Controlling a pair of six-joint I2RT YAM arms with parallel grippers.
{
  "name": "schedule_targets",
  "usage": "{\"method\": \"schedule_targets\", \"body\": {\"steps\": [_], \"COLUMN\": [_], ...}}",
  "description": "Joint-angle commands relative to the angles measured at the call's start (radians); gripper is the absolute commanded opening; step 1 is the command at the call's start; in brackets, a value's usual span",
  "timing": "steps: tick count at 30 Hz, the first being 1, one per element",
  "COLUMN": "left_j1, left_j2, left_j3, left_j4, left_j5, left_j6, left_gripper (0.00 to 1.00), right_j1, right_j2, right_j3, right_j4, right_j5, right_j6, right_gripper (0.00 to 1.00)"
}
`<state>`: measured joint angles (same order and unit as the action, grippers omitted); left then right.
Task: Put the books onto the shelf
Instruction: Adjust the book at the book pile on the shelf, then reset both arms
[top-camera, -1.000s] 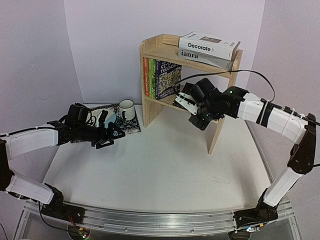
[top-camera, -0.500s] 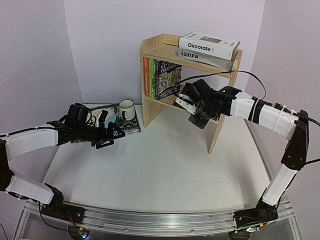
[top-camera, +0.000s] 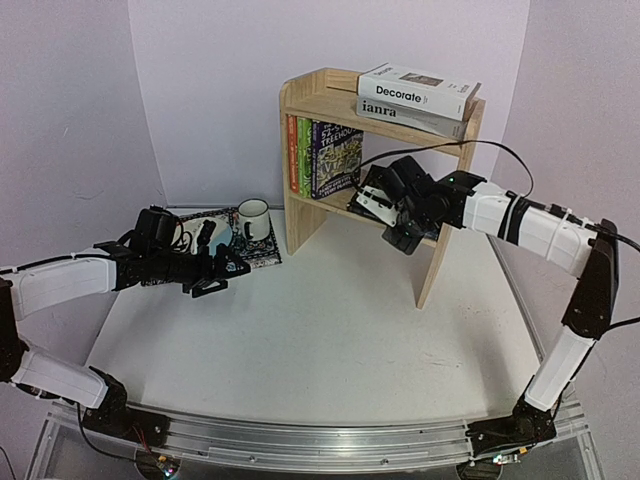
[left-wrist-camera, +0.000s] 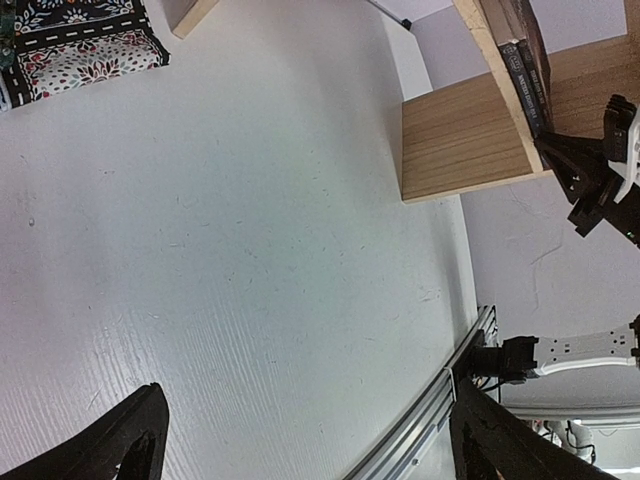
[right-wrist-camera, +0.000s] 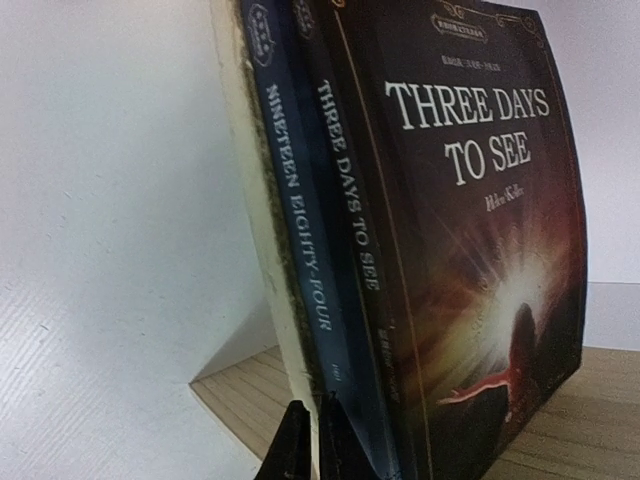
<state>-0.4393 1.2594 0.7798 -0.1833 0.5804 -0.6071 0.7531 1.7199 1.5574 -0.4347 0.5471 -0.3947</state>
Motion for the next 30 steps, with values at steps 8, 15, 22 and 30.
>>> {"method": "schedule_targets", "body": {"steps": [8, 15, 22, 30], "left_j1": [0.002, 0.002, 0.002, 0.002], "left_j2": [-0.082, -0.127, -0.125, -0.268], "left_j3": [0.048, 0.029, 0.003, -0.184], "left_j4": [0.002, 0.001, 0.031, 0.263], "left_j5": [-0.146, -0.276, -0.361, -0.469], "left_j6": [0.052, 0.13, 0.187, 0.246], "left_gripper": [1.0, 1.0, 1.0, 1.0], "right_j1": [0.039, 0.039, 0.039, 0.04], "right_j2": [-0.254, -0.527, -0.632, -0.679], "right_j3": [-0.136, -0.581, -0.869, -1.071], "right_j4": [0.026, 0.347, 0.571, 0.749], "right_j5": [-0.352, -0.4, -0.345, -0.243], "right_j6": [0.071, 0.156, 0.286, 0.428], "right_gripper": [0.25, 0.76, 0.98, 0.98]}}
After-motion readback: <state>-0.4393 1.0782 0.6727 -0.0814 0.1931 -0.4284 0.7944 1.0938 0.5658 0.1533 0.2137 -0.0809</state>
